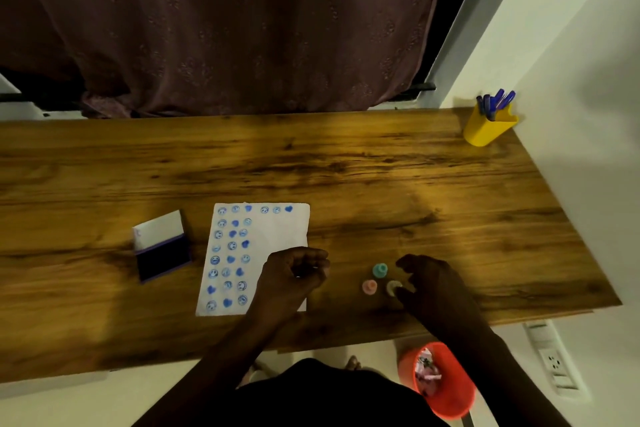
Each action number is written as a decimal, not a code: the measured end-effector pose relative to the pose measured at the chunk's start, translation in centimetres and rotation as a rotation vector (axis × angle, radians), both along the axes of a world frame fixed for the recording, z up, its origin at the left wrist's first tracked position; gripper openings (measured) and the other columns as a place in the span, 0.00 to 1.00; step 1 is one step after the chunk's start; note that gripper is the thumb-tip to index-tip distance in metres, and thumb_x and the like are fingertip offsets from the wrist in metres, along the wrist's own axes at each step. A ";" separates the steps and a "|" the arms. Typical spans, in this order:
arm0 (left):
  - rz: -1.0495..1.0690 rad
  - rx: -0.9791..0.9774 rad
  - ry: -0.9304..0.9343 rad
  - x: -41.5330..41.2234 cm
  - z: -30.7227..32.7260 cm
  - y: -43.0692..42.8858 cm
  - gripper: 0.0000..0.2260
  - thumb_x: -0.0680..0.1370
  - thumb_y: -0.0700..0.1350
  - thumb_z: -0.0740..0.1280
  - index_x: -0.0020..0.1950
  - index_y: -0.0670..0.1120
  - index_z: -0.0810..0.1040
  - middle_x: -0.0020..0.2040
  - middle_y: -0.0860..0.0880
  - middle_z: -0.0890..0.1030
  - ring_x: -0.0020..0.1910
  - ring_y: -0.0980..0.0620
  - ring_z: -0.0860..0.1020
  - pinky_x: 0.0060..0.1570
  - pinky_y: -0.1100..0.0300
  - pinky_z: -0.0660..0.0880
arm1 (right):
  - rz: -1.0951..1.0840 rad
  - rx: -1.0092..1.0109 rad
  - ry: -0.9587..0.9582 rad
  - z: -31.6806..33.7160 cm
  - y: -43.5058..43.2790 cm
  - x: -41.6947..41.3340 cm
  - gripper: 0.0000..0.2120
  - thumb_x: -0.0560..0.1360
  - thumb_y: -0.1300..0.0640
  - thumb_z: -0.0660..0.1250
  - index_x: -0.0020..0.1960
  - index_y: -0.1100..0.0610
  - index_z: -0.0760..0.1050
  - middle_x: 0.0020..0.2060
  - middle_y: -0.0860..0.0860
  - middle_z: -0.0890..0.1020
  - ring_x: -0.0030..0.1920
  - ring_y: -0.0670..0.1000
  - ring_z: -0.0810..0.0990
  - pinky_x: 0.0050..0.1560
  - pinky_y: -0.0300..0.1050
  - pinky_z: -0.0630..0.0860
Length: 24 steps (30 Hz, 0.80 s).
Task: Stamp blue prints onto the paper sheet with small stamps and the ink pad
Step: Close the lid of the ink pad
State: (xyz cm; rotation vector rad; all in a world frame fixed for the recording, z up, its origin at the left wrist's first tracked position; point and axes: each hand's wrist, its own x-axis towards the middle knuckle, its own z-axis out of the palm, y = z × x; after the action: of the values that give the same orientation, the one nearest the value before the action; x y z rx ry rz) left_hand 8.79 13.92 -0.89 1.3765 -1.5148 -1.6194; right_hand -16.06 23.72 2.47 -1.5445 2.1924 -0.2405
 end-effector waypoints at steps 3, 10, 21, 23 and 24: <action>0.034 -0.023 0.010 1.1 -0.3 -0.7 0.18 0.75 0.37 0.77 0.47 0.64 0.87 0.47 0.55 0.89 0.50 0.52 0.88 0.55 0.43 0.85 | 0.010 -0.127 -0.059 2.2 -2.0 0.6 0.18 0.69 0.56 0.78 0.59 0.52 0.82 0.48 0.49 0.87 0.42 0.45 0.84 0.43 0.41 0.80; 0.217 -0.080 -0.040 5.5 -0.2 -2.3 0.15 0.76 0.36 0.75 0.49 0.59 0.85 0.48 0.52 0.89 0.49 0.49 0.88 0.50 0.52 0.86 | 0.157 -0.150 -0.248 4.4 -8.3 7.4 0.10 0.77 0.52 0.73 0.58 0.50 0.84 0.52 0.44 0.87 0.49 0.42 0.85 0.49 0.33 0.78; 0.536 -0.085 -0.115 16.8 -1.2 -4.0 0.07 0.78 0.39 0.73 0.53 0.50 0.83 0.49 0.49 0.87 0.48 0.50 0.86 0.47 0.50 0.84 | 0.260 -0.144 -0.414 1.4 -17.1 18.5 0.08 0.77 0.54 0.73 0.55 0.51 0.86 0.52 0.44 0.88 0.40 0.32 0.80 0.40 0.19 0.70; 0.583 -0.071 -0.131 19.0 -1.5 -4.7 0.12 0.79 0.40 0.73 0.63 0.44 0.81 0.55 0.46 0.86 0.51 0.49 0.86 0.44 0.55 0.84 | 0.277 -0.137 -0.442 0.6 -18.4 20.2 0.08 0.76 0.57 0.73 0.55 0.53 0.86 0.52 0.47 0.88 0.43 0.36 0.83 0.43 0.24 0.75; 0.609 -0.082 -0.161 20.2 -1.7 -5.1 0.14 0.79 0.40 0.73 0.64 0.43 0.81 0.55 0.46 0.85 0.51 0.48 0.86 0.42 0.57 0.84 | 0.290 -0.131 -0.444 0.1 -19.1 21.1 0.09 0.76 0.57 0.73 0.55 0.54 0.86 0.53 0.48 0.88 0.47 0.40 0.85 0.46 0.30 0.79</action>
State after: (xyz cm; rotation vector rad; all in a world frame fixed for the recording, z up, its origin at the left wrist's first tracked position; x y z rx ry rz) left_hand 28.96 8.80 -2.55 1.7363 -1.0718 -1.0782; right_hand 5.05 4.63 2.60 -1.6658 1.6195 -0.5815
